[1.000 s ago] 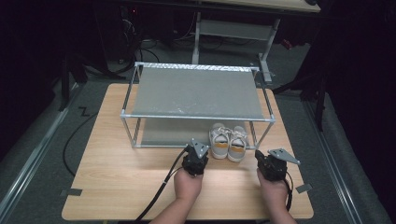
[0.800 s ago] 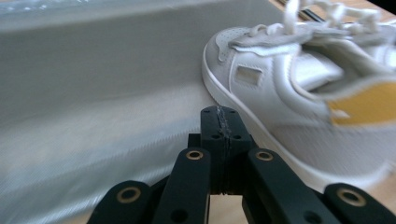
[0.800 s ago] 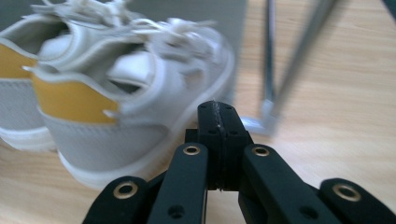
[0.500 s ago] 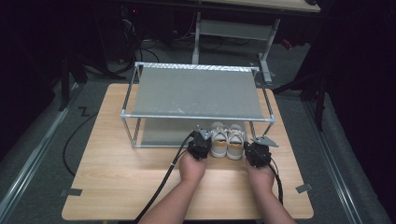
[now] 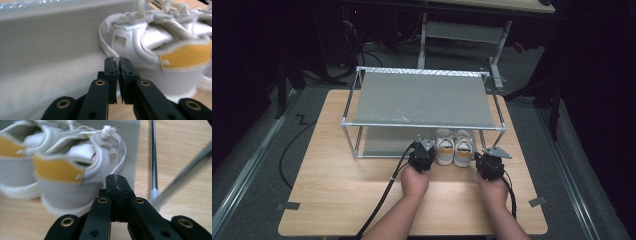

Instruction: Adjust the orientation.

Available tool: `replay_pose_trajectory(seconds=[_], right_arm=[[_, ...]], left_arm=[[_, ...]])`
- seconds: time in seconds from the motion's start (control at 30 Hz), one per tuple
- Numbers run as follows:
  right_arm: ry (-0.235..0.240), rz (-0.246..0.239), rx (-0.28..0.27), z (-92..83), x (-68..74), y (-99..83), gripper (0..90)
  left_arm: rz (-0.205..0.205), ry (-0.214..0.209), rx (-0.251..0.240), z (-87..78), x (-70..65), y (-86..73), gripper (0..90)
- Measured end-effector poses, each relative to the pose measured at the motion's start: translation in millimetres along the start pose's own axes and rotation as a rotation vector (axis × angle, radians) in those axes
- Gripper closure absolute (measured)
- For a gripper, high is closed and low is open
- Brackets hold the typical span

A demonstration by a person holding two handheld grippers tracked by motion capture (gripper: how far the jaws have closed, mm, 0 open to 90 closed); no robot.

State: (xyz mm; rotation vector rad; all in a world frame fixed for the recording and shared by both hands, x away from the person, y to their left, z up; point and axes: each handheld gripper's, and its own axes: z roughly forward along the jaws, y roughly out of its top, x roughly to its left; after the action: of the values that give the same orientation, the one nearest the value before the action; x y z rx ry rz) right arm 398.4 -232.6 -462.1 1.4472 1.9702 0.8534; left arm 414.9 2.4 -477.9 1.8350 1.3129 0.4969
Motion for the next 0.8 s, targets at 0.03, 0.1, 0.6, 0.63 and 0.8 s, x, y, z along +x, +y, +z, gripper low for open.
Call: replay_pose_trajectory(seconds=[0.03,0.1,0.6,0.63,0.8], right_arm=[[0.001,-0.002,-0.003,-4.8,0.4,-3.4,90.0],[0.004,-0.010,-0.014,-8.8,1.0,-6.1,90.0],[0.099,-0.032,0.001,-26.0,20.7,-17.0,90.0],[0.101,-0.044,0.013,-20.1,25.5,-17.3,90.0],[0.086,-0.042,0.021,-9.7,28.1,-13.3,90.0]], left_arm=[[0.003,-0.017,-0.010,-8.0,-3.9,-4.9,81.2],[0.032,-0.027,-0.025,-18.1,-9.4,-9.4,79.6],[0.020,-0.115,0.019,-20.3,-37.6,-15.2,85.0],[0.011,-0.105,0.030,-13.5,-36.6,-15.3,85.9],[0.008,-0.103,0.024,-7.2,-35.6,-12.3,88.3]])
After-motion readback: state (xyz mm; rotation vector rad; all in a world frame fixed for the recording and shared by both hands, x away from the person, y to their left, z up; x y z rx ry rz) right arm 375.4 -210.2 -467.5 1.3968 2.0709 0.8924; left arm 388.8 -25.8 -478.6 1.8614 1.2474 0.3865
